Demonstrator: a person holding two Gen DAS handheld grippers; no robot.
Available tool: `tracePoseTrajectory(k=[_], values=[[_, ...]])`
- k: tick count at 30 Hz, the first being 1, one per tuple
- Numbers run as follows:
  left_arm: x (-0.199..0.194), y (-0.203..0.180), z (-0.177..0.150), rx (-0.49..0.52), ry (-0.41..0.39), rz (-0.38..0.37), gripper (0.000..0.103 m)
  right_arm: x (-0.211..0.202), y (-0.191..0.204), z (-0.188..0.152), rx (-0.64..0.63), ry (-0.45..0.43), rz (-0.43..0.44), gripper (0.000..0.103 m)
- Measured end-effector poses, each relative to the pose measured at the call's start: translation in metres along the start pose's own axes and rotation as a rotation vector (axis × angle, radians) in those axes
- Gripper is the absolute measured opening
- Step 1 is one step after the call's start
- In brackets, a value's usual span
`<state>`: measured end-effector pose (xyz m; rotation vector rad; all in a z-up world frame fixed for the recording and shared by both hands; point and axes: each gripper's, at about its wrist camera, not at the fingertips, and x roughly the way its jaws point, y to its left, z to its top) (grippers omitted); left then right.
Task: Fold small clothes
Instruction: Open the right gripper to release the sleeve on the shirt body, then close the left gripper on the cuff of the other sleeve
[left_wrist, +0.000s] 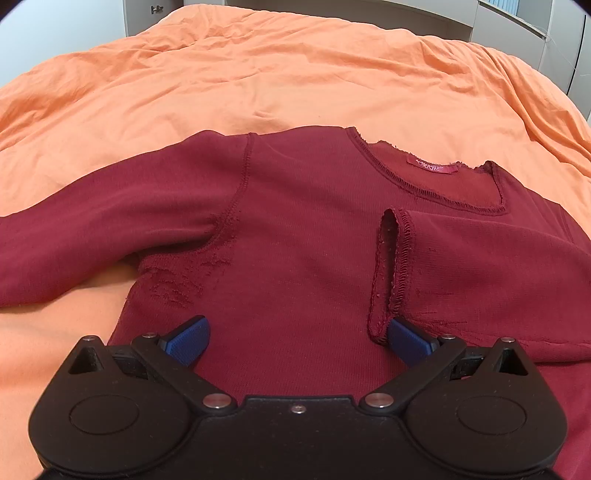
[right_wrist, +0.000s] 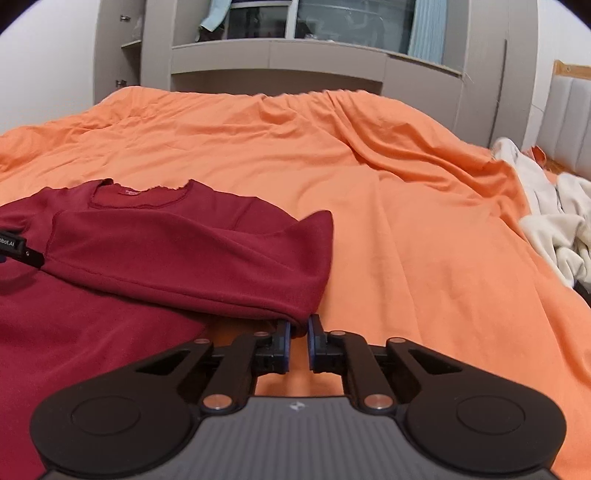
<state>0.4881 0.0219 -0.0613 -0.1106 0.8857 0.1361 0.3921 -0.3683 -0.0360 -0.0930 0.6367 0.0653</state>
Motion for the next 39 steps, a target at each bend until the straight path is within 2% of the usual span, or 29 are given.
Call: tracePoseTrajectory(k=[4, 7, 9, 10, 11, 13, 15, 16, 17, 19, 22, 27, 31, 36, 39], values=[[0.000, -0.001, 0.000, 0.002, -0.001, 0.002, 0.103, 0.007, -0.001, -0.003, 0.004, 0.037, 0.016, 0.009], [-0.002, -0.001, 0.000, 0.003, -0.003, 0.000, 0.103, 0.001, -0.005, -0.003, 0.023, 0.036, 0.041, 0.014], [-0.007, 0.000, 0.000, 0.001, -0.001, -0.013, 0.103, -0.003, -0.007, -0.002, 0.030, 0.040, 0.066, 0.029], [-0.011, 0.001, 0.000, -0.004, -0.003, -0.024, 0.102, -0.006, -0.007, -0.002, 0.030, 0.039, 0.076, 0.043], [-0.016, 0.003, 0.000, -0.011, -0.007, -0.039, 0.102, -0.009, -0.007, -0.002, 0.028, 0.039, 0.085, 0.052], [-0.027, 0.008, 0.000, -0.033, -0.016, -0.065, 0.102, -0.014, -0.006, 0.000, 0.021, 0.037, 0.094, 0.058], [-0.041, 0.015, 0.000, -0.055, -0.026, -0.083, 0.102, -0.018, -0.004, 0.002, 0.015, 0.033, 0.094, 0.069], [-0.049, 0.020, 0.000, -0.060, -0.033, -0.083, 0.102, -0.021, -0.004, 0.004, 0.015, 0.026, 0.094, 0.077], [-0.058, 0.027, -0.001, -0.061, -0.040, -0.072, 0.102, -0.024, -0.003, 0.005, 0.019, 0.014, 0.095, 0.087], [-0.076, 0.042, -0.002, -0.057, -0.062, -0.034, 0.102, -0.030, -0.001, 0.006, 0.022, -0.010, 0.105, 0.097], [-0.106, 0.078, -0.007, -0.086, -0.118, 0.040, 0.102, -0.038, 0.006, 0.009, 0.016, -0.048, 0.136, 0.102], [-0.142, 0.154, -0.019, -0.245, -0.188, 0.175, 0.102, -0.049, 0.021, 0.007, -0.002, -0.125, 0.186, 0.103], [-0.161, 0.215, -0.030, -0.390, -0.218, 0.239, 0.102, -0.055, 0.034, 0.005, -0.012, -0.168, 0.222, 0.103], [-0.168, 0.277, -0.043, -0.569, -0.229, 0.268, 0.102, -0.059, 0.039, 0.005, 0.014, -0.203, 0.246, 0.103], [-0.169, 0.303, -0.051, -0.673, -0.268, 0.226, 0.102, -0.057, 0.039, 0.004, 0.030, -0.209, 0.253, 0.103]])
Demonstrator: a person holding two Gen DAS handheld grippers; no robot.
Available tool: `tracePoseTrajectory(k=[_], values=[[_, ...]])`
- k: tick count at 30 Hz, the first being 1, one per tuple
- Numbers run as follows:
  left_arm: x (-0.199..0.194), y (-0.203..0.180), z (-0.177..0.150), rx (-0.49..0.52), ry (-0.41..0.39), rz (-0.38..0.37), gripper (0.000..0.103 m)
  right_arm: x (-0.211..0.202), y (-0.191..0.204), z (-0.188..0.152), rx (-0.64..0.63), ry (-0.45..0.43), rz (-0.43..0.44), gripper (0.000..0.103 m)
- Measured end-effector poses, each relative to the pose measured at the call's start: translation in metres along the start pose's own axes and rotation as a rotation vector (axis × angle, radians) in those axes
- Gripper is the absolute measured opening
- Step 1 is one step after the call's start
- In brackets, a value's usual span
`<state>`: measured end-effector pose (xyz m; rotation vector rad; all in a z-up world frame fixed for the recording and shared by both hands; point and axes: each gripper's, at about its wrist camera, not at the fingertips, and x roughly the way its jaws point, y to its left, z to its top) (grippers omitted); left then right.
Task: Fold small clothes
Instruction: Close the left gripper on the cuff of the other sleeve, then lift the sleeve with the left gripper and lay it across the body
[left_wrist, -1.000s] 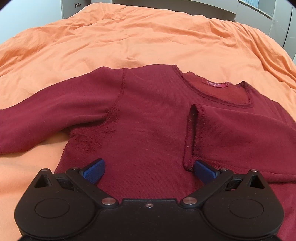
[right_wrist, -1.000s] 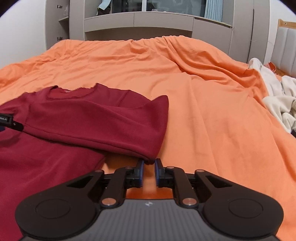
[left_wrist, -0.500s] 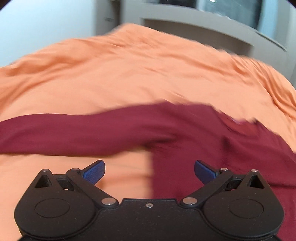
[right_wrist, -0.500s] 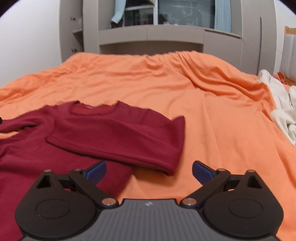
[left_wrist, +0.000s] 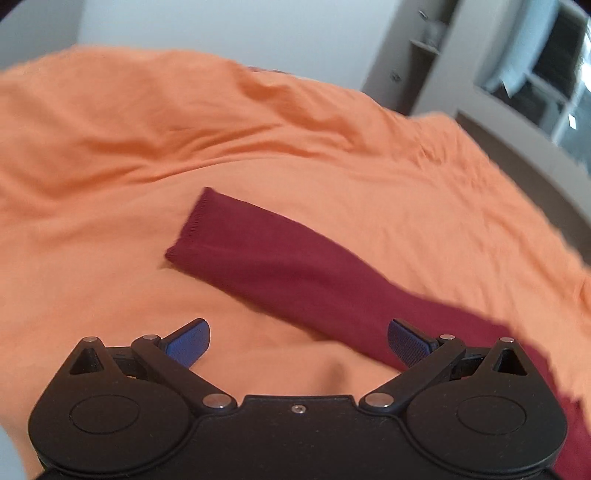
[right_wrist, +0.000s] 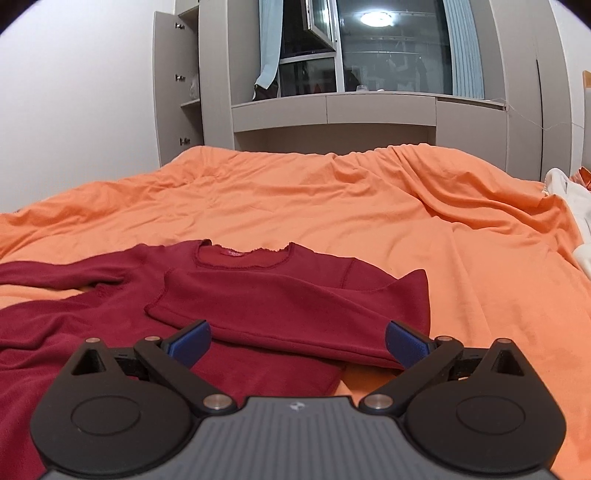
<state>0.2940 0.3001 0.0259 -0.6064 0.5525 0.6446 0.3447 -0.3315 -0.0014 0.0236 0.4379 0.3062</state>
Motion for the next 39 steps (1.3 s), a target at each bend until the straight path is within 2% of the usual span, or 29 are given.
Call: tracePoseTrajectory(k=[4, 6, 9, 11, 15, 17, 21, 22, 23, 27, 32, 39], values=[[0.011, 0.027, 0.005, -0.176, -0.021, -0.058, 0.102, 0.003, 0.001, -0.003, 0.007, 0.011, 0.001, 0.103], [0.022, 0.040, 0.007, -0.279, -0.022, -0.075, 0.098, 0.004, 0.001, -0.003, 0.008, 0.018, 0.004, 0.103], [0.033, 0.065, 0.004, -0.460, -0.064, -0.115, 0.088, 0.005, 0.002, -0.004, 0.009, 0.020, 0.006, 0.103], [0.036, 0.076, 0.001, -0.543, -0.090, -0.135, 0.081, 0.007, 0.002, -0.005, 0.011, 0.024, 0.008, 0.103], [0.039, 0.085, 0.001, -0.589, -0.147, -0.157, 0.069, 0.010, 0.003, -0.008, 0.013, 0.031, 0.009, 0.103], [0.042, 0.084, 0.001, -0.583, -0.154, -0.153, 0.048, 0.010, 0.004, -0.008, 0.015, 0.033, 0.010, 0.103], [0.044, 0.082, 0.002, -0.582, -0.167, -0.159, 0.024, 0.010, 0.003, -0.008, 0.016, 0.033, 0.010, 0.103], [0.043, 0.080, 0.003, -0.570, -0.180, -0.164, 0.011, 0.010, 0.003, -0.008, 0.016, 0.033, 0.010, 0.103], [0.040, 0.078, 0.004, -0.555, -0.197, -0.162, 0.005, 0.010, 0.003, -0.008, 0.015, 0.033, 0.011, 0.103], [0.024, 0.066, 0.007, -0.491, -0.259, -0.171, 0.004, 0.010, 0.002, -0.008, 0.018, 0.031, 0.011, 0.103], [0.008, 0.026, 0.016, -0.344, -0.328, -0.185, 0.003, 0.010, 0.002, -0.007, 0.026, 0.027, 0.012, 0.103], [-0.029, -0.071, 0.010, -0.036, -0.405, -0.222, 0.004, 0.007, -0.004, -0.007, 0.047, 0.021, 0.019, 0.103]])
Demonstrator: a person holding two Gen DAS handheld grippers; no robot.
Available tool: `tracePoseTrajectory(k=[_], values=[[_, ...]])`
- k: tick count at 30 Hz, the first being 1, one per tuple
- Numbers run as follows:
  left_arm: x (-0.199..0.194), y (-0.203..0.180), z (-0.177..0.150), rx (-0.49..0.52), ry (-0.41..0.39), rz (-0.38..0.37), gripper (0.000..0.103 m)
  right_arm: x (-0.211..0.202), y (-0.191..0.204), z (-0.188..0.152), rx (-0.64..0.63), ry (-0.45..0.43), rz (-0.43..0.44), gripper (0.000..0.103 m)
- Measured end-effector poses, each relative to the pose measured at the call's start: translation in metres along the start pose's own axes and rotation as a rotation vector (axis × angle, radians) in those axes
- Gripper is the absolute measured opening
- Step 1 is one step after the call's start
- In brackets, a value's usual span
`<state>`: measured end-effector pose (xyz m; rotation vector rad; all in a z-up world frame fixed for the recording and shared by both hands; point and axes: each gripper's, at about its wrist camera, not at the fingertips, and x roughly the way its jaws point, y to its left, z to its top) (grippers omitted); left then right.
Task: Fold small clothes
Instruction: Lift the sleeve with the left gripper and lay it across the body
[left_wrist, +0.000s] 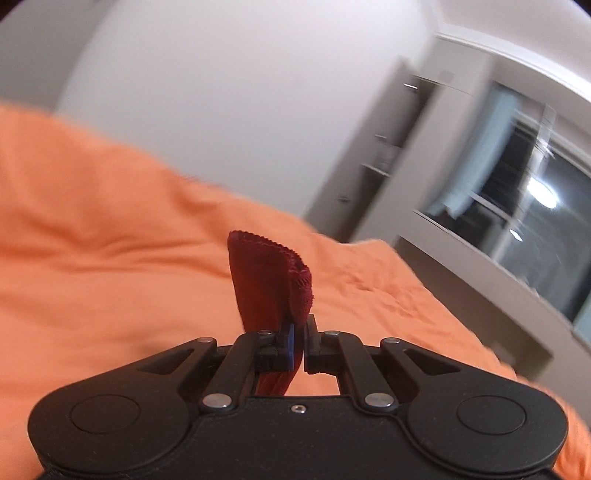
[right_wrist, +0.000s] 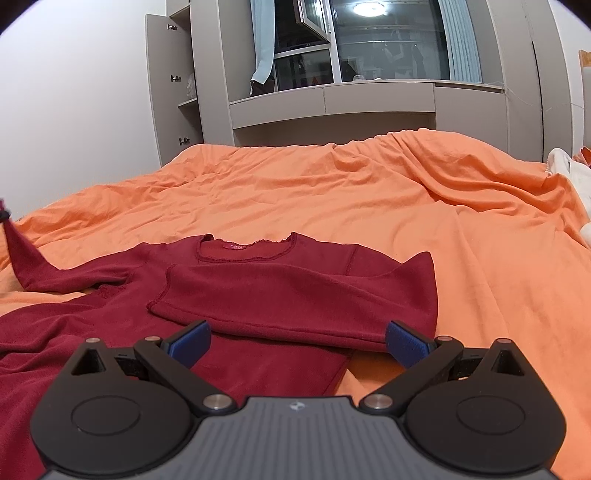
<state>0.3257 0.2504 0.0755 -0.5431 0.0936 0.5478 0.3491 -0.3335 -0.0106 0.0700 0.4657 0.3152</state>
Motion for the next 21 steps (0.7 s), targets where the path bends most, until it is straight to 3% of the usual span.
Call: tracePoseTrajectory(k=[3, 11, 21], values=[[-0.006, -0.045, -0.009, 0.090, 0.004, -0.073, 0.003, -0.002, -0.003, 0.001, 0.015, -0.006, 0.001, 0.103], [-0.019, -0.140, -0.046, 0.205, 0.056, -0.250, 0.004, -0.012, -0.014, 0.004, 0.067, -0.032, -0.015, 0.103], [-0.023, -0.230, -0.141, 0.348, 0.180, -0.433, 0.004, -0.016, -0.030, 0.006, 0.114, -0.056, -0.077, 0.103]])
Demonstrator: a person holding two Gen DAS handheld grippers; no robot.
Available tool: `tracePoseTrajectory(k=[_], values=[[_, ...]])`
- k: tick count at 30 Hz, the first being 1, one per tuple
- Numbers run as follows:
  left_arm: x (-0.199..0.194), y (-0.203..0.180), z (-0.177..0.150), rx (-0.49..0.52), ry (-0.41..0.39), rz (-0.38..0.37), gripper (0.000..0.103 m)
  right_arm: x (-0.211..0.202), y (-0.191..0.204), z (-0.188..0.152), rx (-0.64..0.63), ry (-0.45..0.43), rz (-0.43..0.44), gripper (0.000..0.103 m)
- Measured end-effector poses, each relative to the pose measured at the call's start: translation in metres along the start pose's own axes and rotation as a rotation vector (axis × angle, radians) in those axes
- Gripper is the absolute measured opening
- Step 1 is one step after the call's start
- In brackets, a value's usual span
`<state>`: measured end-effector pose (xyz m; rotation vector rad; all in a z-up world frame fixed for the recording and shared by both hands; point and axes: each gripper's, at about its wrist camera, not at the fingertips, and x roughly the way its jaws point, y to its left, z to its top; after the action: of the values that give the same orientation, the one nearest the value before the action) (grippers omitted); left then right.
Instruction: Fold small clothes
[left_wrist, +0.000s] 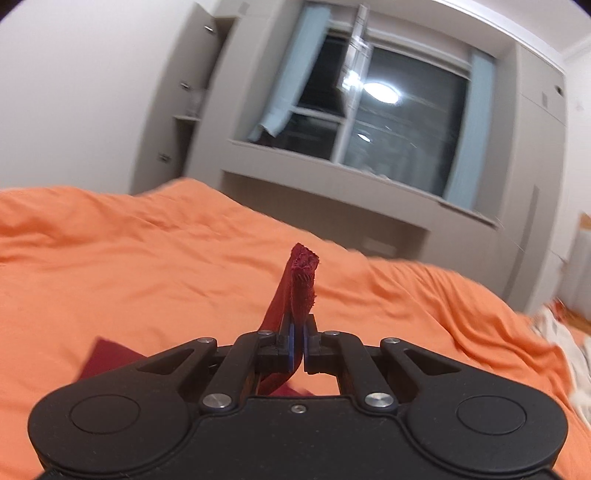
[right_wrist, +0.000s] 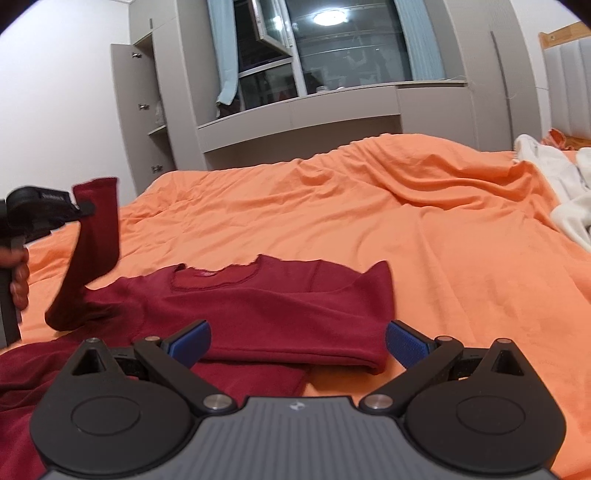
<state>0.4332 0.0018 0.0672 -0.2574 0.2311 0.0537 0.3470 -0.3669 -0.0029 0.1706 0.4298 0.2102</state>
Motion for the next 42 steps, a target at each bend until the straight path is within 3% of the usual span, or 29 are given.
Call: tracePoseTrajectory(k=[8, 12, 15, 18, 22, 25, 30, 32, 36, 38, 42], values=[[0.032, -0.059, -0.066, 0.157, 0.173, -0.120, 0.004, 0.000, -0.013, 0.002, 0.035, -0.014, -0.056, 0.103], [0.044, -0.067, -0.089, 0.198, 0.263, -0.163, 0.004, 0.000, -0.016, 0.002, 0.043, -0.017, -0.066, 0.103], [0.052, -0.065, -0.098, 0.187, 0.345, -0.198, 0.010, 0.003, -0.016, 0.002, 0.042, -0.011, -0.068, 0.103], [0.056, -0.059, -0.106, 0.154, 0.440, -0.242, 0.031, 0.006, -0.016, 0.002, 0.034, -0.002, -0.072, 0.103], [0.051, -0.055, -0.109, 0.142, 0.477, -0.286, 0.068, 0.011, -0.015, 0.002, 0.024, 0.014, -0.069, 0.103], [0.041, -0.040, -0.102, 0.101, 0.487, -0.300, 0.078, 0.014, -0.013, 0.001, 0.019, 0.021, -0.066, 0.103], [0.021, 0.013, -0.079, 0.012, 0.478, -0.229, 0.090, 0.018, -0.008, -0.001, 0.013, 0.031, -0.051, 0.103], [0.015, 0.041, -0.068, 0.000, 0.461, -0.160, 0.095, 0.020, -0.004, -0.002, -0.007, 0.035, -0.030, 0.103], [0.010, 0.104, -0.048, -0.023, 0.415, -0.005, 0.096, 0.030, 0.013, 0.004, -0.085, 0.047, -0.003, 0.103], [0.012, 0.138, -0.040, -0.103, 0.398, 0.050, 0.096, 0.039, 0.027, 0.010, -0.148, 0.053, -0.003, 0.103], [0.023, 0.201, -0.038, -0.389, 0.400, 0.096, 0.088, 0.058, 0.057, 0.017, -0.269, 0.059, -0.001, 0.103]])
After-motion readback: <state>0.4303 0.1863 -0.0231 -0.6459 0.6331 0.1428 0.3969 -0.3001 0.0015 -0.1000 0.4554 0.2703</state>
